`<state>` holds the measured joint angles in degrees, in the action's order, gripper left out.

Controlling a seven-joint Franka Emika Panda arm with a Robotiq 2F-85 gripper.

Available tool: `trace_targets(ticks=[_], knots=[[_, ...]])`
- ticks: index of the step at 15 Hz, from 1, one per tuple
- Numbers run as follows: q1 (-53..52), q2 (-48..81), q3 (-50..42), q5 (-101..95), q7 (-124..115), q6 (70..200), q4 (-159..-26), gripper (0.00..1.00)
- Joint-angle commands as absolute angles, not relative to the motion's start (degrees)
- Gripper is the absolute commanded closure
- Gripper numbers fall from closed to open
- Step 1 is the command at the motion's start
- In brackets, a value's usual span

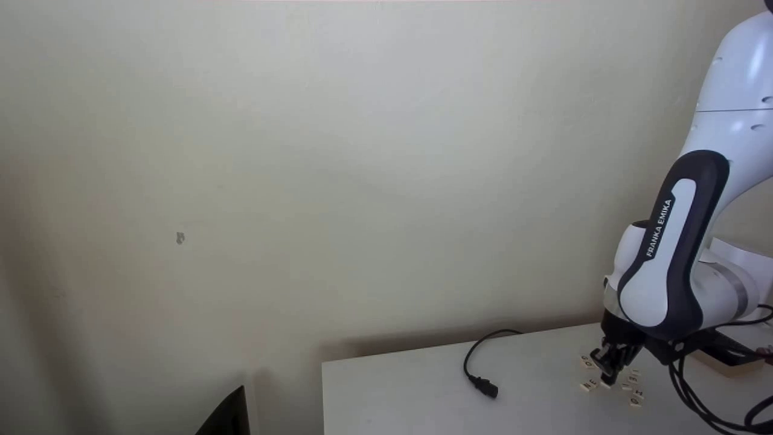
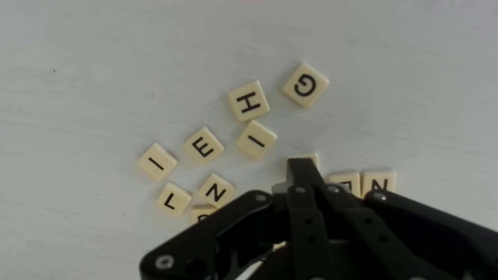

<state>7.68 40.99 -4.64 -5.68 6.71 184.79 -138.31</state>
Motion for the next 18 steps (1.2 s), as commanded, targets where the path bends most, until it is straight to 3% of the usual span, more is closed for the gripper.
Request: trace_targets(ticks=[1,18], knots=[[9.11,43.73,-3.58,-5.16,6.17,186.93,-136.93,1.00],[10.08,44.39,-1.82,-5.49,6.32,186.93,-135.64,1.00]])
